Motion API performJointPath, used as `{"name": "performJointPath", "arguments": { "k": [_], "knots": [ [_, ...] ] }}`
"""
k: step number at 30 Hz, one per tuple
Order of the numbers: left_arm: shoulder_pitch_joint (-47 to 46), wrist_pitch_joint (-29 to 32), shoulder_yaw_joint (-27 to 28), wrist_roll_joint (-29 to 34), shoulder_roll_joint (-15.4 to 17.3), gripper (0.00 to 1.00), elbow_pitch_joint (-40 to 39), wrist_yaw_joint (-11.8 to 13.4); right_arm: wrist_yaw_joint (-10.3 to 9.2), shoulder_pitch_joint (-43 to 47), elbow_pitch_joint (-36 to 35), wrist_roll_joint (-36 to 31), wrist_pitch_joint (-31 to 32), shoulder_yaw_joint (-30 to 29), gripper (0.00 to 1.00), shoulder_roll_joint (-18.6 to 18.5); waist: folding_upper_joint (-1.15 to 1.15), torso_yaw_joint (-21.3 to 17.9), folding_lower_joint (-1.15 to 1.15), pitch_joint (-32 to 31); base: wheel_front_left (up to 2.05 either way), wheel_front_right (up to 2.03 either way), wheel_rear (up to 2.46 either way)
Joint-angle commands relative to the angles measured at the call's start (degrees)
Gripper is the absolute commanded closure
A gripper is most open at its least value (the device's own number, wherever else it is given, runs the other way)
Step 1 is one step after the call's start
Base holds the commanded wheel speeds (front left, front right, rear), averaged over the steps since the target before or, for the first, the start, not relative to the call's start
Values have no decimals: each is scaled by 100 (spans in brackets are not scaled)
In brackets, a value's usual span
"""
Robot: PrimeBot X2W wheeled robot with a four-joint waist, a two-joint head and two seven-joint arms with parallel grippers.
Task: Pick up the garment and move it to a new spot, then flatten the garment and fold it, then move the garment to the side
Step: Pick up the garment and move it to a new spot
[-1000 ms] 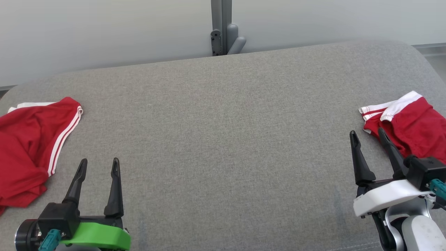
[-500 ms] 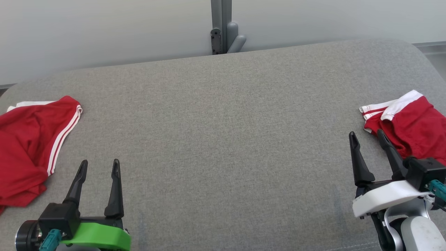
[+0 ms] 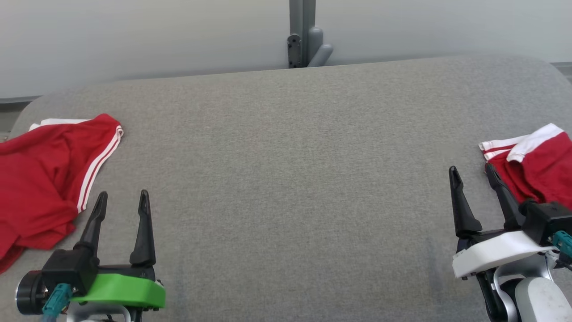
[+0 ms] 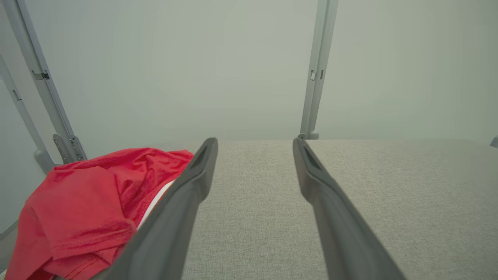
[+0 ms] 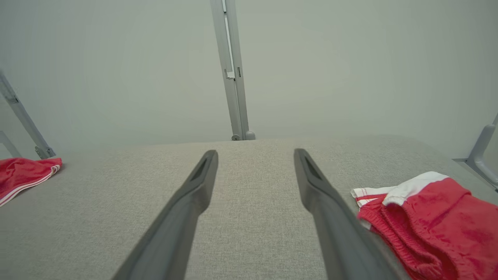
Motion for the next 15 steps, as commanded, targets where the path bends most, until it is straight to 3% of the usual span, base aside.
{"name": "performJointPath", "arguments": {
  "k": [1, 10, 15],
  "knots": [
    [-124, -53, 41, 2, -6, 0, 4, -11, -6, 34, -73, -58, 20, 23, 0, -4, 0, 364, 0, 97, 0, 0, 0],
    [-498, -266, 136, -155, -145, 0, 205, -289, -6, -155, -323, -70, 134, 189, 0, -46, 0, 1516, 0, 202, 0, 0, 0],
    [-541, -348, 233, -159, -206, 0, 333, -379, -6, -188, -358, -61, 220, 300, 0, -42, 0, 1934, 0, 144, 0, 0, 0]
  ]
}}
